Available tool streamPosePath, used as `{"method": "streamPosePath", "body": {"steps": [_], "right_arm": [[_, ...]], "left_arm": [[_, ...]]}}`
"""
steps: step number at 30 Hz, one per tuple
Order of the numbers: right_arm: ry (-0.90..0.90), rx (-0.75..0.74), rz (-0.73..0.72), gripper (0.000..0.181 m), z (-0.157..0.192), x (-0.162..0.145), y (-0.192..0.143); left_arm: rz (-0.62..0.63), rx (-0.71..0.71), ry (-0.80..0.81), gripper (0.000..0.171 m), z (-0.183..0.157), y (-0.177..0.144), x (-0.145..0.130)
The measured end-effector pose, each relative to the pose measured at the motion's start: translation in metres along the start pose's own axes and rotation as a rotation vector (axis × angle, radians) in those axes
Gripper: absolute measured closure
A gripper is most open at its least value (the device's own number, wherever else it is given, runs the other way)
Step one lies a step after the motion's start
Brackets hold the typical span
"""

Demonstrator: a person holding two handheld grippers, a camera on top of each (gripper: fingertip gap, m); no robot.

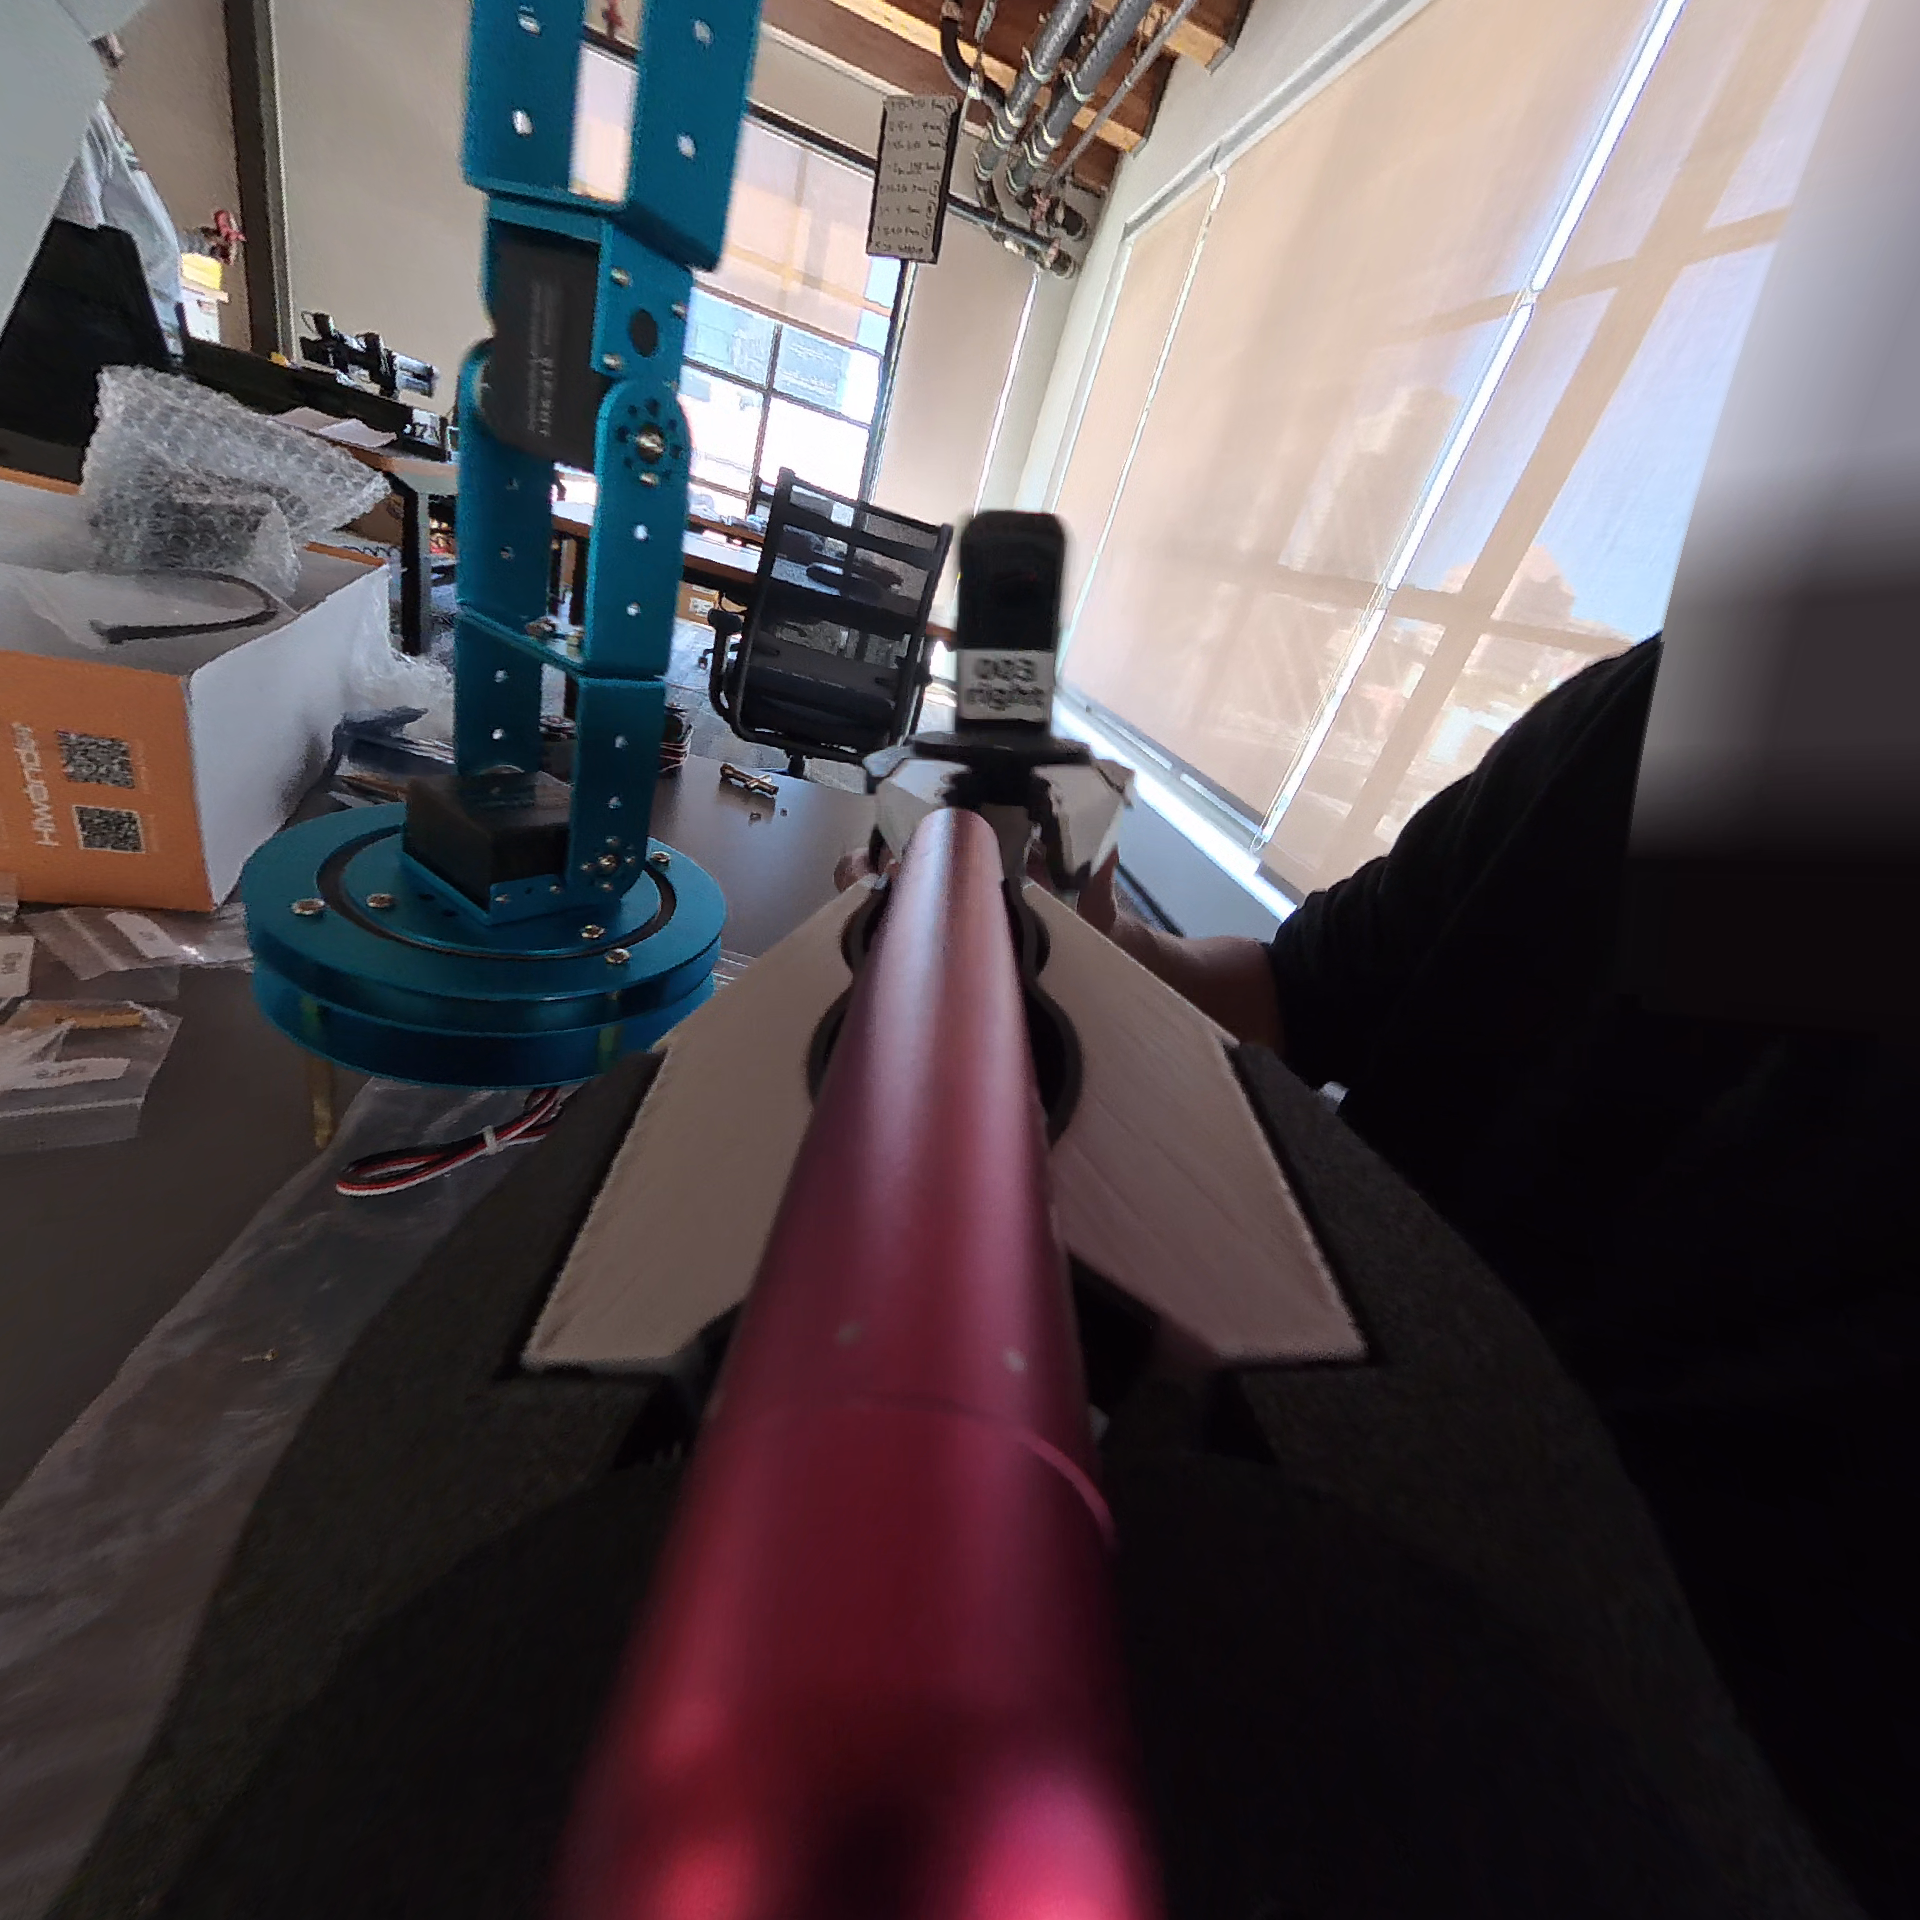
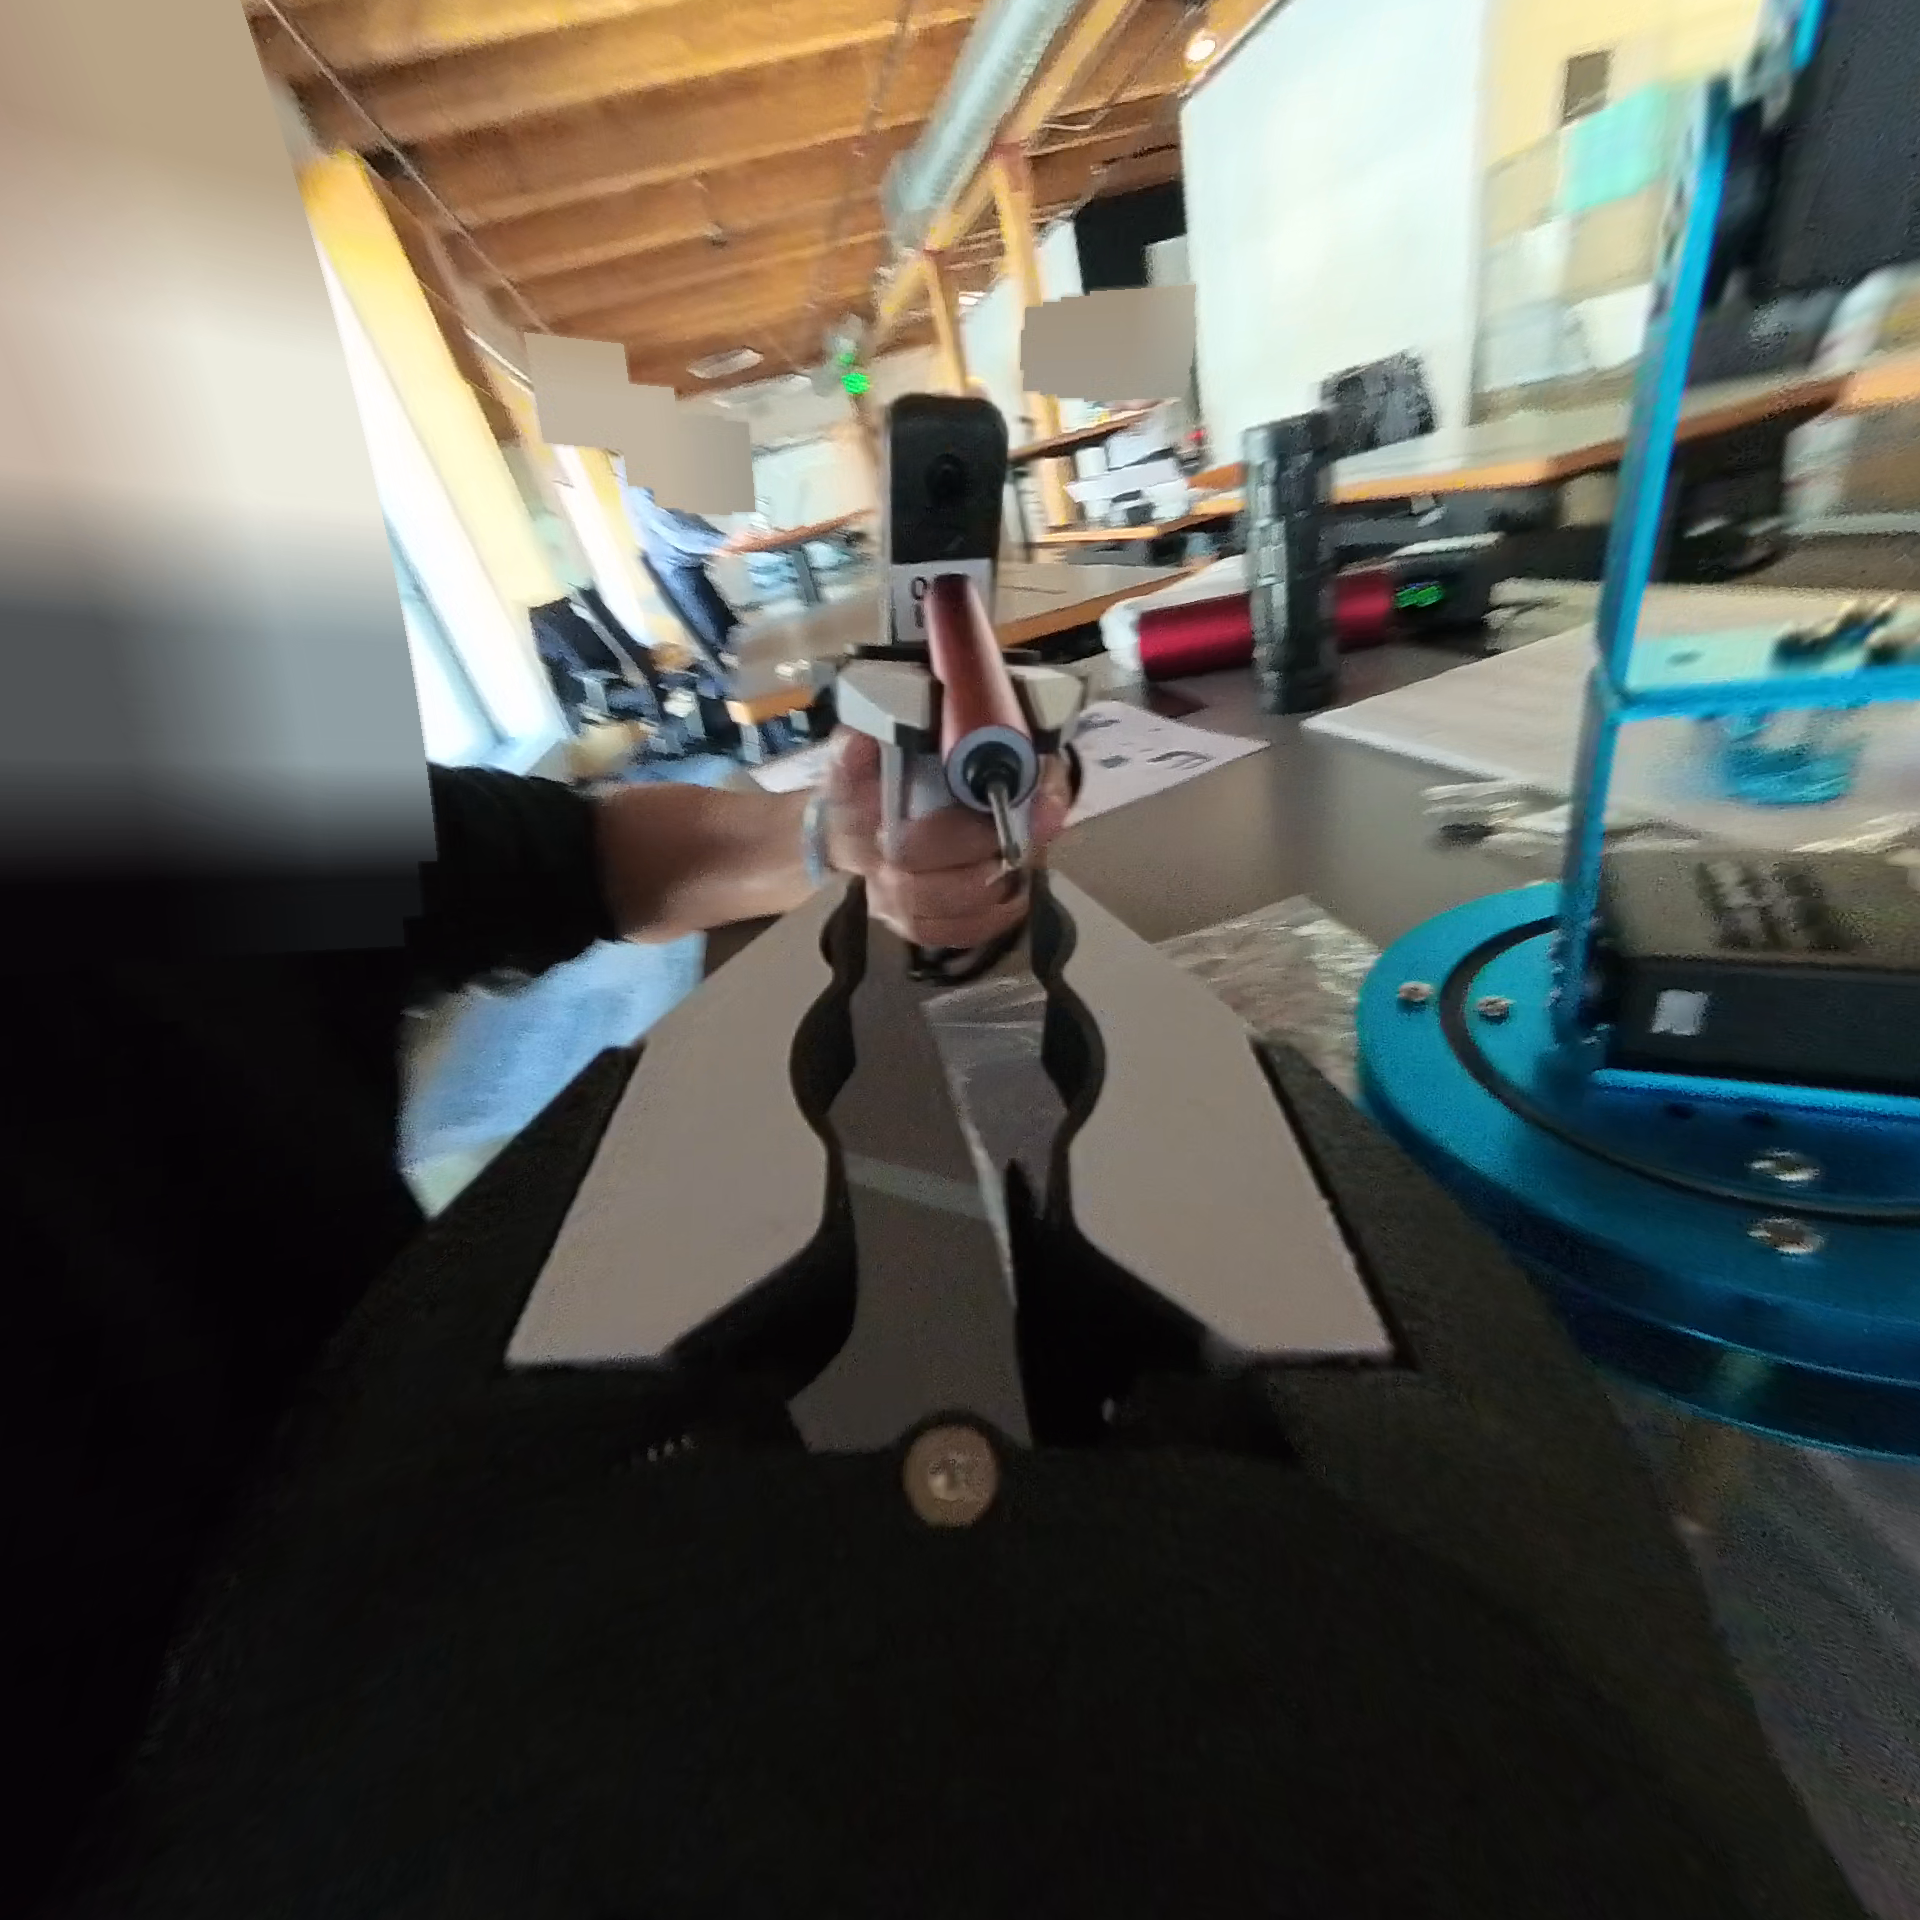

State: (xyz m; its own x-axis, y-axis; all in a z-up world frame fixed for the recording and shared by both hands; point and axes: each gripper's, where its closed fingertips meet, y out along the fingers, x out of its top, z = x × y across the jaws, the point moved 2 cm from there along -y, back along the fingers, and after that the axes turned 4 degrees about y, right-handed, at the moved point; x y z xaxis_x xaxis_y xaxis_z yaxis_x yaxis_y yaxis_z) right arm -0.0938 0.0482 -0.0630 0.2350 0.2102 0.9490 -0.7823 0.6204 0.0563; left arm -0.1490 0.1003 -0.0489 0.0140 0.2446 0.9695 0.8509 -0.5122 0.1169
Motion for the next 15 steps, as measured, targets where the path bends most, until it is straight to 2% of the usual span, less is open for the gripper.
{"method": "streamPosePath", "body": {"steps": [5, 11, 15], "right_arm": [[0.204, 0.170, -0.028, 0.159, 0.006, 0.005, -0.006], [0.192, 0.162, -0.029, 0.177, 0.005, 0.005, -0.006], [0.178, 0.149, -0.020, 0.179, 0.004, 0.004, -0.007]], "left_arm": [[0.000, 0.003, 0.069, 0.149, -0.005, 0.006, 0.004], [0.000, -0.004, 0.119, 0.149, -0.010, 0.010, 0.004], [0.007, -0.002, 0.142, 0.149, -0.011, 0.012, 0.003]]}}
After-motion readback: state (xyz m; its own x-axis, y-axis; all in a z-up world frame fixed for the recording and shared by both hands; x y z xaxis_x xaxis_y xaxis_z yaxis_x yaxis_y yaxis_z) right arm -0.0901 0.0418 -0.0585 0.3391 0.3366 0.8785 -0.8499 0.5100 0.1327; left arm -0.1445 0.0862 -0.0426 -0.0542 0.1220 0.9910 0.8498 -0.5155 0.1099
